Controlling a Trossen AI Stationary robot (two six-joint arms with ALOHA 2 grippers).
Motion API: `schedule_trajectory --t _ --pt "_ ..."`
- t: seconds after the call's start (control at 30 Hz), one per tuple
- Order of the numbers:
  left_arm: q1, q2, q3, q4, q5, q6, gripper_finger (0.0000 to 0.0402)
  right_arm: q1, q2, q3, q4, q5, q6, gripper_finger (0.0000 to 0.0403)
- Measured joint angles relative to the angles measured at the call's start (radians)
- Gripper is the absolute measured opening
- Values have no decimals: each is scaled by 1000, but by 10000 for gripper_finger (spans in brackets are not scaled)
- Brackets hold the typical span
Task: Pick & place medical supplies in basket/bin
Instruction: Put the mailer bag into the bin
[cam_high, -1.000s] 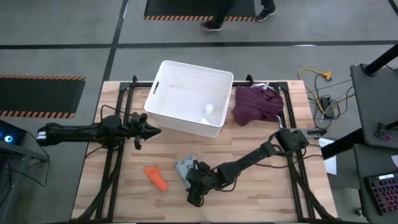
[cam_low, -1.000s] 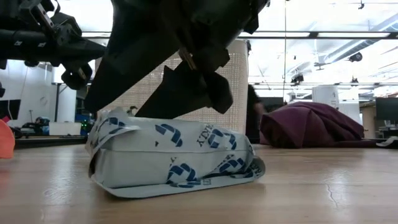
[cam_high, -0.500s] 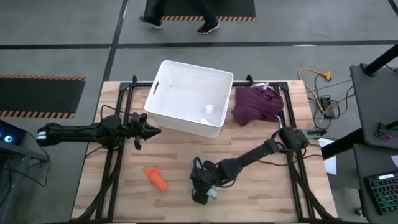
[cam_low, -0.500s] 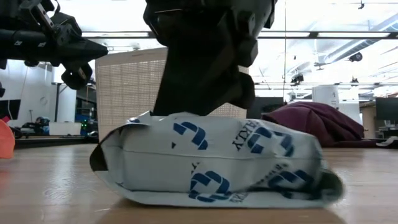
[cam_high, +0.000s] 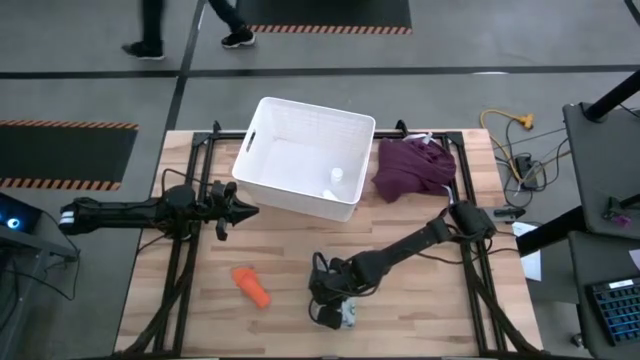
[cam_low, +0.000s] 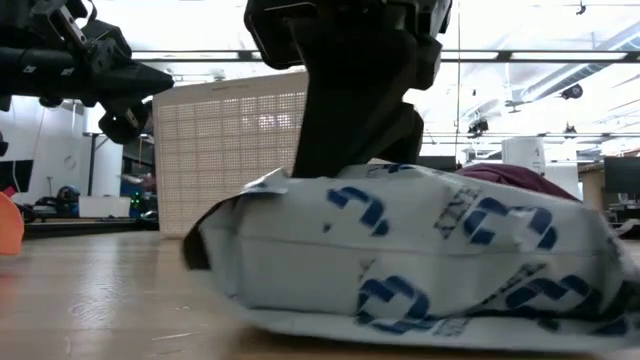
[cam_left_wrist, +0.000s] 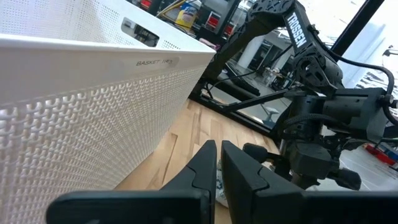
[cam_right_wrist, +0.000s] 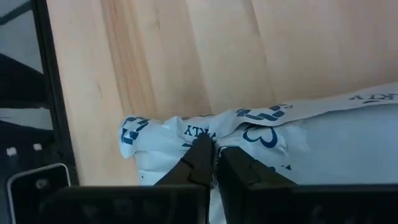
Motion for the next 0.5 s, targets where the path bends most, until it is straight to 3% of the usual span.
schedule_trajectory --t 0.5 --pt "0 0 0 0 0 0 6 -8 -184 -7 -10 40 -32 7"
